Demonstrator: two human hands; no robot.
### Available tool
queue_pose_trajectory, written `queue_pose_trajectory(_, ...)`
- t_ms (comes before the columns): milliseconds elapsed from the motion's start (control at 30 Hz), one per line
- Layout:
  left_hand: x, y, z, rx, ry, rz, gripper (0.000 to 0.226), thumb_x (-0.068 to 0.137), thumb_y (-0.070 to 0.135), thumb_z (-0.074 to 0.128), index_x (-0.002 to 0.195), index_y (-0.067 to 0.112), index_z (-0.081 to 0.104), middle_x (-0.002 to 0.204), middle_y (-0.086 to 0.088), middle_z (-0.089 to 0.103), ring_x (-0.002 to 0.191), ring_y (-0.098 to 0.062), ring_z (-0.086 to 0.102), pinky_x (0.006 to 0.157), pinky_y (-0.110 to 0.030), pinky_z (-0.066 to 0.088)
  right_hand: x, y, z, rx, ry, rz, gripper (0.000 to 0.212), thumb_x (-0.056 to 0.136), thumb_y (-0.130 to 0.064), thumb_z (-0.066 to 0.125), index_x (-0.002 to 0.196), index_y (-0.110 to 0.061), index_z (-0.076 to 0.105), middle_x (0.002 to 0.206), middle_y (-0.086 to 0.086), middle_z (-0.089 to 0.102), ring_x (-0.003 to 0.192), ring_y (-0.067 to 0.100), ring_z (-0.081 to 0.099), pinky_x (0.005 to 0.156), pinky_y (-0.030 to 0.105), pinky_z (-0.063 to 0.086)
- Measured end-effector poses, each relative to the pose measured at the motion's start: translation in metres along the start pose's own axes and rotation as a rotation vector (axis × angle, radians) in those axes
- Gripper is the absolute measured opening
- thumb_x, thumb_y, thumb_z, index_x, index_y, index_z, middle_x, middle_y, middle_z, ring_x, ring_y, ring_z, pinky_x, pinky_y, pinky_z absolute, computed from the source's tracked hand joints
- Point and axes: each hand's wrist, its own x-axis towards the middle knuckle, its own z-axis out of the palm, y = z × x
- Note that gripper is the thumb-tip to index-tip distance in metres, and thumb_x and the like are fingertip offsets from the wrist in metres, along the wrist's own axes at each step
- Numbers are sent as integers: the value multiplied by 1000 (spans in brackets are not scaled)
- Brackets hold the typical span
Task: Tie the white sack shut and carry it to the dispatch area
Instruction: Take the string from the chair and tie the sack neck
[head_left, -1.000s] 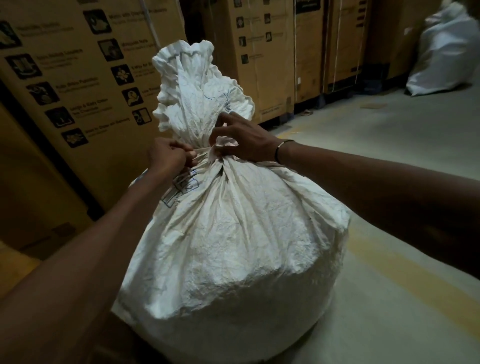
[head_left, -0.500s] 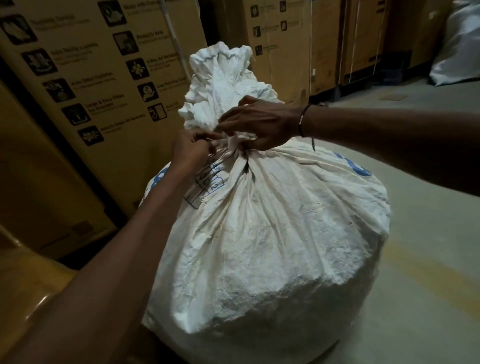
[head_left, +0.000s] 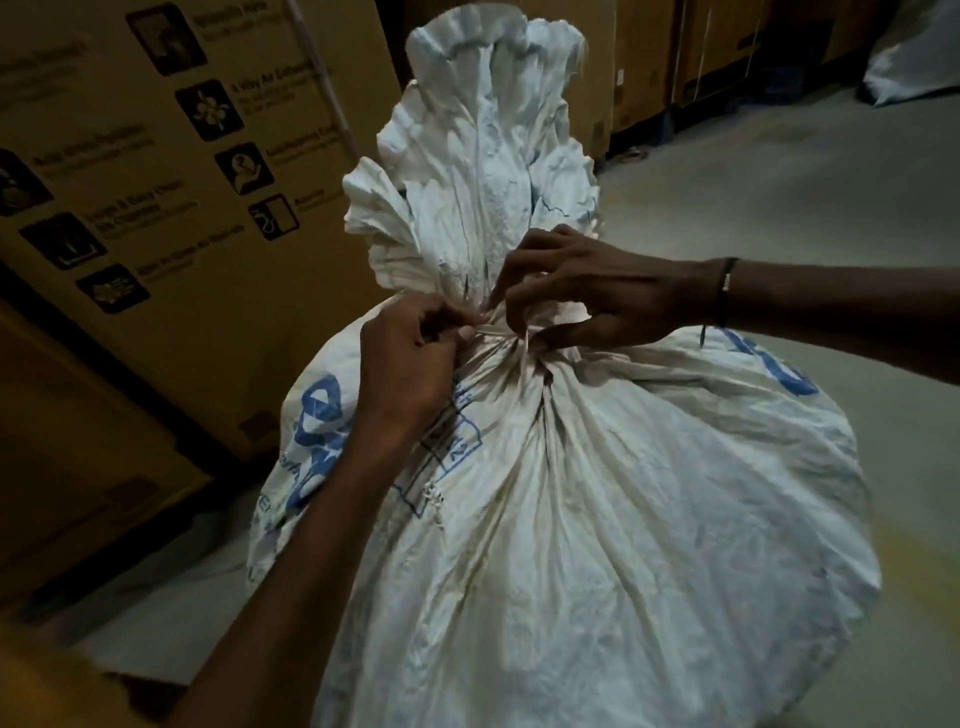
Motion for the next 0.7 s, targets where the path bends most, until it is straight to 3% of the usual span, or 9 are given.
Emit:
queue_pose_trajectory(100,-8,5,5,-33,30,-35,16,87,3,79,89,19,77,86,10,75,79,1,69,73,-15,52,-13,-11,4,189,40,-1,30,102,-33,70,125,-14,72,127,8,64,115,23,50,103,34,41)
queue_pose_trajectory(200,-14,7,10,-62,91,-99,18,83,3,82,85,15,71,82,10,73,72,4,66,67,-8,47,-14,-11,15,266,55,97,41,102,-31,68,136,-10,68,126,5,63,114,16,46,102,24,36)
queue_pose_trajectory(367,-15,11,15,-63,167,-175,14,80,6,84,84,16,76,79,11,74,71,4,67,69,-8,48,-19,-15,24,350,108,154,42,103,-33,68,140,-13,66,130,8,63,119,29,54,105,45,44)
queue_pose_trajectory(467,-21,16,20,23,189,-146,13,84,8,82,89,18,77,83,14,73,77,5,68,72,-4,47,-26,-19,32,382,155,236,45,102,-32,68,140,-8,66,132,10,62,123,33,55,106,51,44)
queue_pose_trajectory(600,-25,14,23,153,200,-55,13,90,10,78,97,19,72,94,5,75,88,-11,71,83,-26,57,-23,-19,31,431,160,235,44,102,-33,70,139,-10,67,131,8,62,123,31,55,107,48,44)
queue_pose_trajectory(700,-23,10,21,204,187,2,13,92,10,74,102,18,71,100,2,74,94,-15,69,85,-33,57,-18,-17,34,421,186,205,41,101,-31,72,137,-11,69,129,7,64,121,30,55,105,47,45)
